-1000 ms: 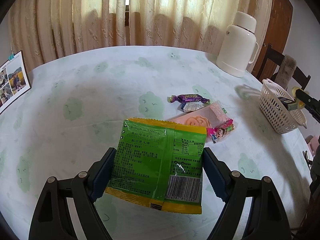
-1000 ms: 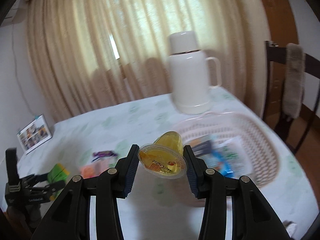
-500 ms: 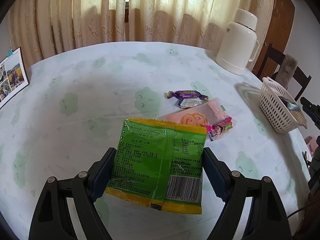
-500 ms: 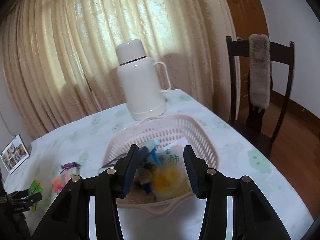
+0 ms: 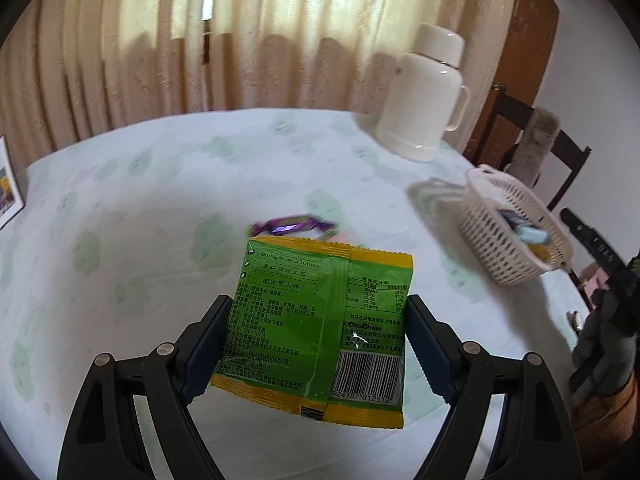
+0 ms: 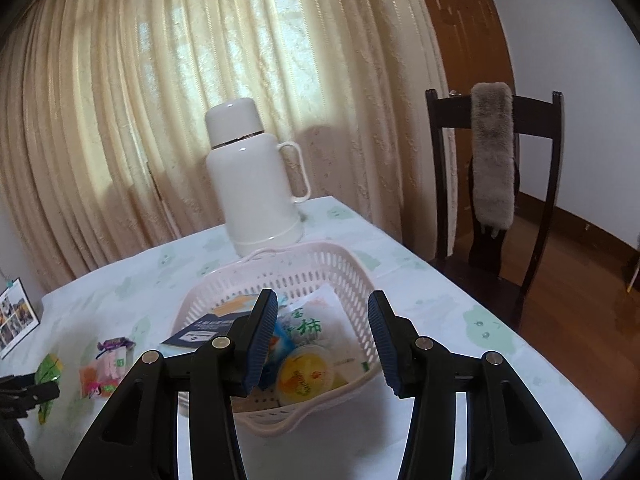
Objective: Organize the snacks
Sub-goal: 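Carry the jelly cup into the pink basket and open the right tool, then carry the green bag into the pink basket and open the left tool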
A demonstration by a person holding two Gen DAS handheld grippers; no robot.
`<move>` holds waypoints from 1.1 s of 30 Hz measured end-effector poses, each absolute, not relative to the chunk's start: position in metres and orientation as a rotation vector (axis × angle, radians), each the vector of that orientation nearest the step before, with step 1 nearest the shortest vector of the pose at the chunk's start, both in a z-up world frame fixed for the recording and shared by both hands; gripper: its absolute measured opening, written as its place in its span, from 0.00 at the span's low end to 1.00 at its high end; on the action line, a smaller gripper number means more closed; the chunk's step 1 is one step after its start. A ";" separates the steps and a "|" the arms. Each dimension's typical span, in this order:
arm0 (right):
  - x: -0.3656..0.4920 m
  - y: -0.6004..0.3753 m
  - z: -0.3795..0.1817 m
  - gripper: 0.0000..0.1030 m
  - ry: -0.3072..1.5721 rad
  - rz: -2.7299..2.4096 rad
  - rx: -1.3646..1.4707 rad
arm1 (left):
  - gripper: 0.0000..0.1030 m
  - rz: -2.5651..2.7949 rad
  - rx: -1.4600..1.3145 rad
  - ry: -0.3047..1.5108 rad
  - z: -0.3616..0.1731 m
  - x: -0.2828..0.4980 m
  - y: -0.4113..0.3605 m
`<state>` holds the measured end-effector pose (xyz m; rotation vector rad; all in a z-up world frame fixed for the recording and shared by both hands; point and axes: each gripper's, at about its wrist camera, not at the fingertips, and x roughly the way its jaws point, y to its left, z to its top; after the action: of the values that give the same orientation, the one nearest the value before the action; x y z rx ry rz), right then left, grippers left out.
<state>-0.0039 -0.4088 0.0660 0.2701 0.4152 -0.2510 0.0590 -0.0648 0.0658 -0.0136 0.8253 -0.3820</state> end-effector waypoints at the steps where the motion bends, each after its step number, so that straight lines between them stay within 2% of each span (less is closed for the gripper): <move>1: -0.005 -0.410 0.065 0.47 0.411 -0.256 0.275 | 0.79 -0.395 -0.014 0.824 0.069 0.061 -0.071; 12: -0.012 -0.413 0.063 0.48 0.368 -0.272 0.283 | 0.79 -0.527 -0.011 0.809 0.096 0.083 -0.149; 17: -0.016 -0.416 0.064 0.54 0.347 -0.277 0.295 | 0.79 -0.580 0.017 0.796 0.102 0.089 -0.187; 27: -0.020 -0.419 0.065 0.54 0.325 -0.287 0.316 | 0.79 -0.703 0.034 0.797 0.105 0.100 -0.251; 30: -0.020 -0.423 0.064 0.55 0.328 -0.299 0.328 | 0.81 -0.740 0.008 0.811 0.103 0.105 -0.265; 33: -0.020 -0.426 0.063 0.55 0.335 -0.304 0.338 | 0.89 -0.743 -0.026 0.828 0.101 0.109 -0.272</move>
<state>-0.0196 -0.4256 0.0630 0.3381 0.3346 -0.3040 0.1089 -0.2723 0.1006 -0.0259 0.8278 -0.7432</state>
